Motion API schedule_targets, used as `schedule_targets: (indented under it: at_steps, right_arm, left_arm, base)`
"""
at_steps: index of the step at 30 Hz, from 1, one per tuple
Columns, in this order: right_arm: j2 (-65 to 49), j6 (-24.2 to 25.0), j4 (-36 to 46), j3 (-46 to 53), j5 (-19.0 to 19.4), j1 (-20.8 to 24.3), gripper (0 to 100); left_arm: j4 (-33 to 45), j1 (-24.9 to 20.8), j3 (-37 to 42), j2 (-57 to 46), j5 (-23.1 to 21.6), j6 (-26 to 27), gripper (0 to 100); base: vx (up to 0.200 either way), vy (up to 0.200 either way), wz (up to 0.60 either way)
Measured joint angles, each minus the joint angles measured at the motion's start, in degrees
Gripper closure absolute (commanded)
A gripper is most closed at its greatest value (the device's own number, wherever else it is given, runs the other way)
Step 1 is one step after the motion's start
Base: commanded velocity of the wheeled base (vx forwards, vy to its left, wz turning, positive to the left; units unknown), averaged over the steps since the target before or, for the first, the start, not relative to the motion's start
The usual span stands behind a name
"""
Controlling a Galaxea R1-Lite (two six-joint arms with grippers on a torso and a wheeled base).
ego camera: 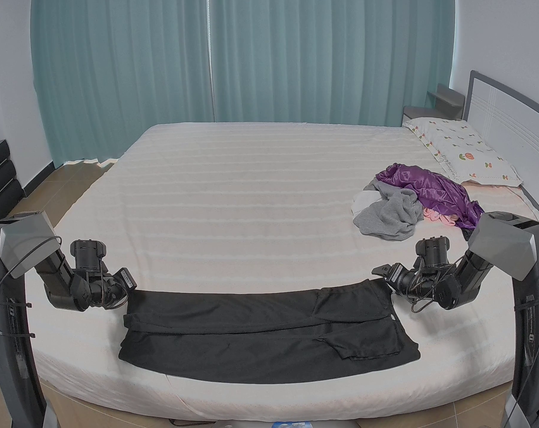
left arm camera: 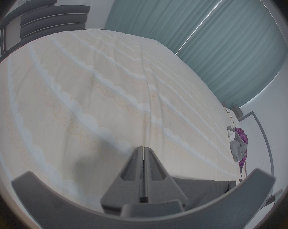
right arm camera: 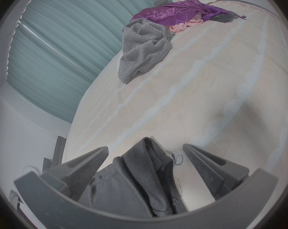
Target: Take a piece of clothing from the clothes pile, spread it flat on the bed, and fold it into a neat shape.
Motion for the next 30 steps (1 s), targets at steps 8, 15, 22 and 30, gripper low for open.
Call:
schedule_targets:
  at_steps: [8,15,22,30]
  right_arm:
    - [1.6,-0.1,0.1,-1.7,-0.7,0.4,100]
    - [1.9,0.5,0.1,-2.2,-0.8,0.0,100]
    - [1.9,0.8,0.0,-2.9,-0.9,-1.0,100]
    - [2.1,1.3,0.0,-3.4,-1.7,-1.2,0]
  left_arm:
    - [0.0,0.0,0.0,0.1,0.0,0.0,100]
    - [0.0,0.0,0.0,0.1,0.0,0.0,100]
    - [0.0,0.0,0.0,0.1,0.0,0.0,100]
    - [0.0,0.0,0.0,0.1,0.0,0.0,100]
  base:
    - [0.0,0.0,0.0]
    - [0.0,0.0,0.0]
    - [0.0,0.0,0.0]
    - [0.0,0.0,0.0]
